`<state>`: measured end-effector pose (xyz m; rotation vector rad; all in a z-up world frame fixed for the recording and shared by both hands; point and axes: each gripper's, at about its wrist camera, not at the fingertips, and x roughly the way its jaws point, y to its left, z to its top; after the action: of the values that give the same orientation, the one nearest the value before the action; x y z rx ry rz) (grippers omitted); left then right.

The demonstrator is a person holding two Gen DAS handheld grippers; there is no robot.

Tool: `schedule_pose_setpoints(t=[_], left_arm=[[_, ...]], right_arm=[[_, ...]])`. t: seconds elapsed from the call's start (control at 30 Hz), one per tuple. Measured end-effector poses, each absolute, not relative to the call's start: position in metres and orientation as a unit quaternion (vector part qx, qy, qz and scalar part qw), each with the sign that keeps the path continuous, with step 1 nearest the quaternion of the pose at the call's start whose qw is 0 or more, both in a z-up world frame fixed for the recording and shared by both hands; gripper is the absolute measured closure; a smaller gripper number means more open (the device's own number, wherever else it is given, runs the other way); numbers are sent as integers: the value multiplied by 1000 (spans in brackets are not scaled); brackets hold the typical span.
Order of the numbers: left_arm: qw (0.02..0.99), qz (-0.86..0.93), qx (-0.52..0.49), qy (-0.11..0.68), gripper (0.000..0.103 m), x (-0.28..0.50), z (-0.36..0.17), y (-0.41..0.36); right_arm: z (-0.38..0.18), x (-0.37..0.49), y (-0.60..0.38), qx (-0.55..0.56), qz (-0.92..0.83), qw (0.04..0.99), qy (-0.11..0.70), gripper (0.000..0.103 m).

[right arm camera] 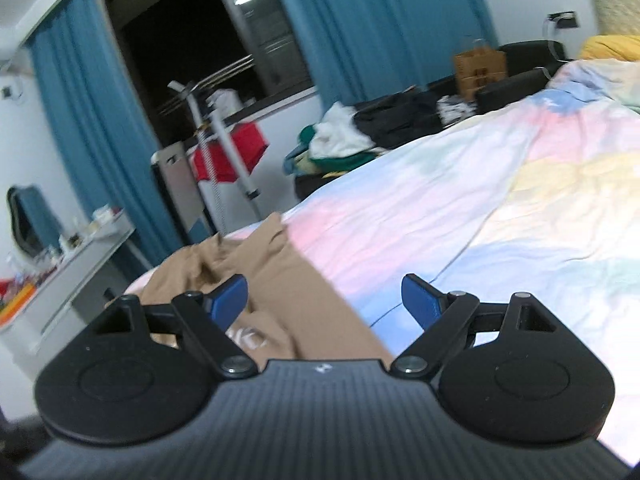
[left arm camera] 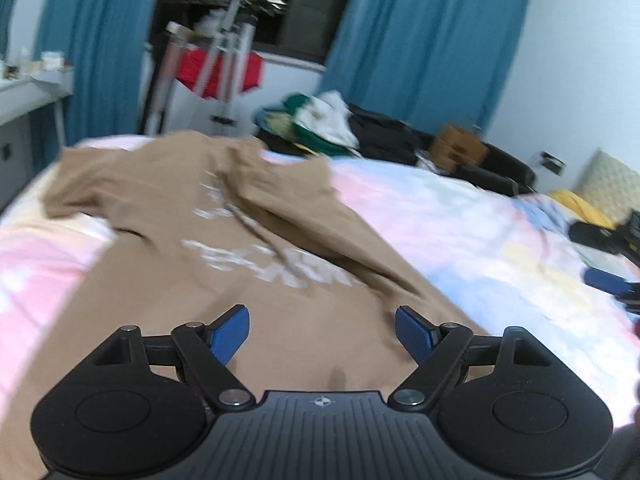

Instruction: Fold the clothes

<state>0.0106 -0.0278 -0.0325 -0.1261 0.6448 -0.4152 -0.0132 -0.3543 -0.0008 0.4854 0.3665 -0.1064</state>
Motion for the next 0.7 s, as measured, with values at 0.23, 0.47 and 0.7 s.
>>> schedule_pose_setpoints(t=[0.23,0.47,0.7], left_arm=[[874,-286,-87,383,30,6,-59,-124],[851,-263,-11,454,32,11,-113,-203],[853,-237,-8,464,99,23,-119,-204]], right_arm=[[-19,-22,-398,311,-99,931,162,18],[-36,-21,-416,354,-92,916,163,18],[-45,-15,-417,357,-87,913,178,17]])
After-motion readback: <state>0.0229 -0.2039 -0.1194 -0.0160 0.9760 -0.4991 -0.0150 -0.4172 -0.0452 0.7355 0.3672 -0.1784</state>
